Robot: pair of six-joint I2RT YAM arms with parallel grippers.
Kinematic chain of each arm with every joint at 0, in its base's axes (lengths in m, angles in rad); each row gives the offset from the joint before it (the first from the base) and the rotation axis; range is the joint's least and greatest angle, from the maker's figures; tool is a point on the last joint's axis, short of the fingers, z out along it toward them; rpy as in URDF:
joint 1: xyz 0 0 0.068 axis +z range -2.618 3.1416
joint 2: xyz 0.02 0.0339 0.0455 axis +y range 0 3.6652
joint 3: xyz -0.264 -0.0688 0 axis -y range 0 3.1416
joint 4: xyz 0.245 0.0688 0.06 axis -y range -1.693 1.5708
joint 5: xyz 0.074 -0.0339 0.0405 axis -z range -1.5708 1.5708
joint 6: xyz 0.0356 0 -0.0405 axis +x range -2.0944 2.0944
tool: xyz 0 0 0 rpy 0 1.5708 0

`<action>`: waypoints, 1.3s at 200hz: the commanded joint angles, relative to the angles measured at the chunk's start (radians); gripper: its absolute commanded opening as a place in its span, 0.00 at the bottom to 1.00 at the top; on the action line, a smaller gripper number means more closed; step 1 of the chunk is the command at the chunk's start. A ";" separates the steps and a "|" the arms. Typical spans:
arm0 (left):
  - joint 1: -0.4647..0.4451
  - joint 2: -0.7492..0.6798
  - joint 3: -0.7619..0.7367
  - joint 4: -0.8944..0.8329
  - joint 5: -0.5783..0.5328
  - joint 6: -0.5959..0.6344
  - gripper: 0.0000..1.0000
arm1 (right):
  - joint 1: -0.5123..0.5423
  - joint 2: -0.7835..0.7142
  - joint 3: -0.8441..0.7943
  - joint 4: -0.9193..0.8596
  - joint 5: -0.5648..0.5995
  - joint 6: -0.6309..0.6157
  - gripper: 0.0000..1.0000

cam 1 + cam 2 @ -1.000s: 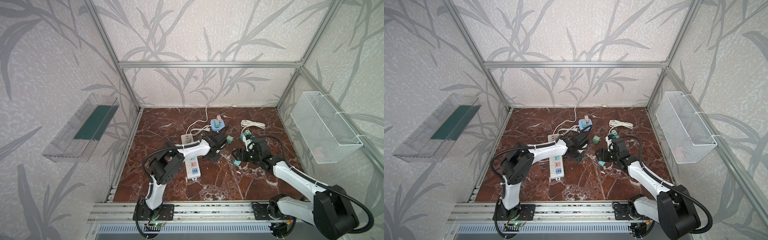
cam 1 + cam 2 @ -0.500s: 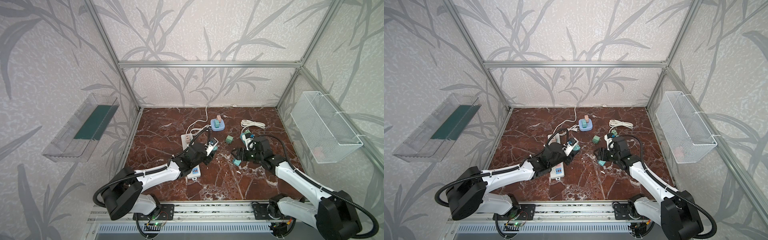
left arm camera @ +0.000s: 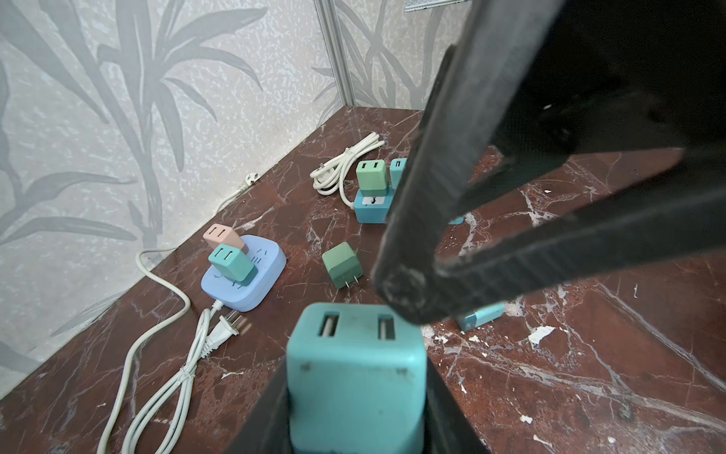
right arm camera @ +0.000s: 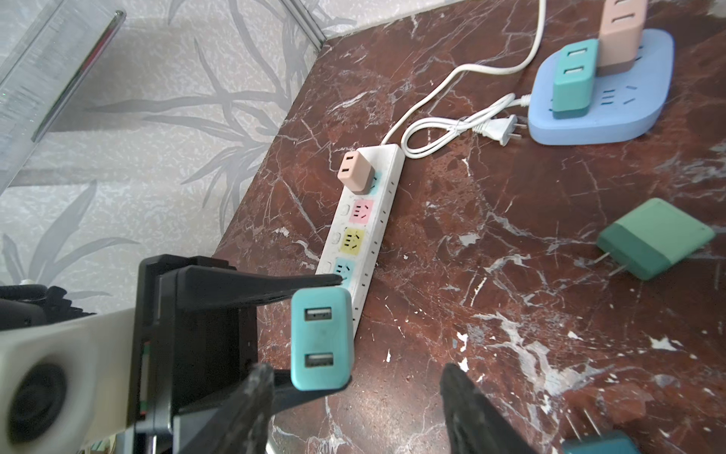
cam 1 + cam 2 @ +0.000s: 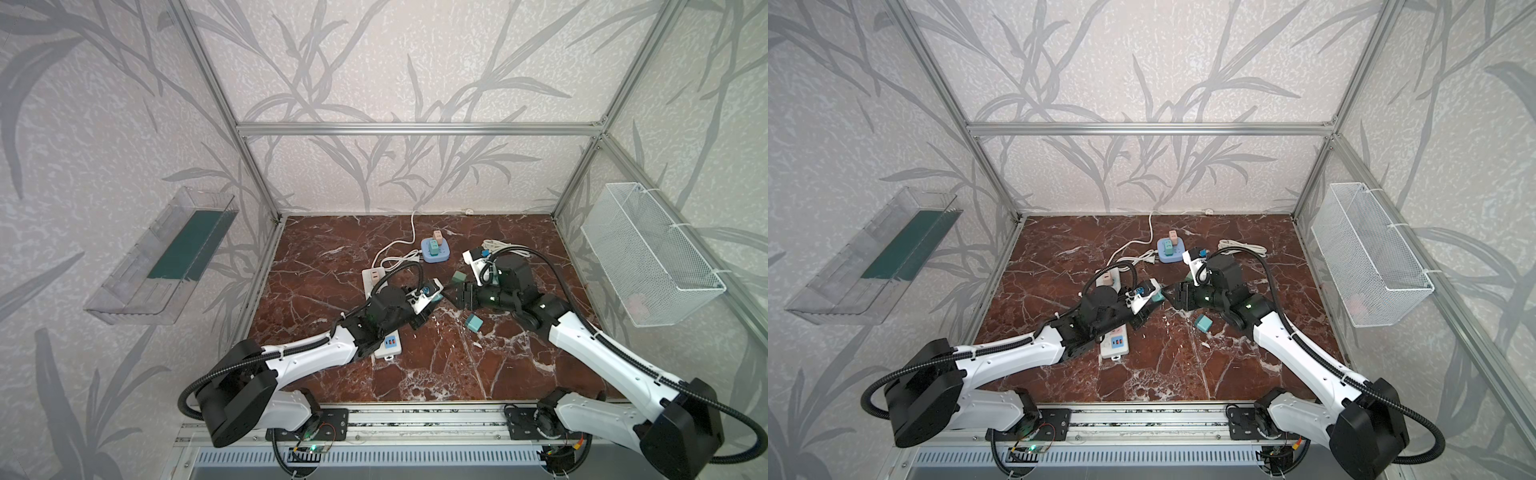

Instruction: Insert the plug

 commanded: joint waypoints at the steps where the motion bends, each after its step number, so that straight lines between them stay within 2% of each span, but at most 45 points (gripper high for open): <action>1: -0.005 -0.005 0.016 0.019 0.013 0.026 0.26 | 0.018 0.041 0.038 -0.010 -0.018 0.004 0.65; 21: -0.005 -0.002 0.018 0.011 0.017 0.030 0.26 | 0.030 0.079 0.055 -0.003 -0.020 0.008 0.63; 38: -0.009 0.001 0.021 -0.002 0.017 0.035 0.26 | 0.040 0.108 0.062 0.021 -0.025 0.016 0.57; 79: -0.012 0.009 0.028 -0.008 0.018 0.020 0.26 | 0.064 0.127 0.072 0.042 -0.012 0.050 0.32; 99: -0.014 0.007 0.030 -0.006 0.013 0.016 0.26 | 0.069 0.124 0.078 0.023 -0.013 0.052 0.26; 116: -0.014 0.007 0.033 -0.010 0.009 0.001 0.27 | 0.071 0.119 0.075 0.017 -0.012 0.050 0.16; 139: -0.015 0.001 0.039 -0.016 -0.003 -0.034 0.39 | 0.072 0.116 0.073 0.017 -0.009 0.051 0.04; 147: -0.015 -0.002 0.042 -0.018 -0.014 -0.049 0.47 | 0.071 0.113 0.072 0.015 0.000 0.053 0.02; 164: -0.015 -0.030 0.062 -0.055 -0.046 -0.111 0.56 | 0.071 0.094 0.076 -0.003 0.042 0.044 0.00; 194: -0.014 -0.131 0.135 -0.206 -0.070 -0.220 0.61 | 0.072 0.057 0.129 -0.104 0.175 -0.016 0.00; 222: -0.004 -0.209 0.164 -0.257 -0.272 -0.293 0.72 | 0.087 0.095 0.198 -0.190 0.283 -0.053 0.00; 237: 0.032 -0.215 0.210 -0.345 -0.383 -0.359 0.73 | 0.134 0.129 0.240 -0.230 0.386 -0.075 0.00; 260: 0.149 -0.210 0.255 -0.450 -0.422 -0.518 0.73 | 0.201 0.214 0.300 -0.246 0.484 -0.065 0.00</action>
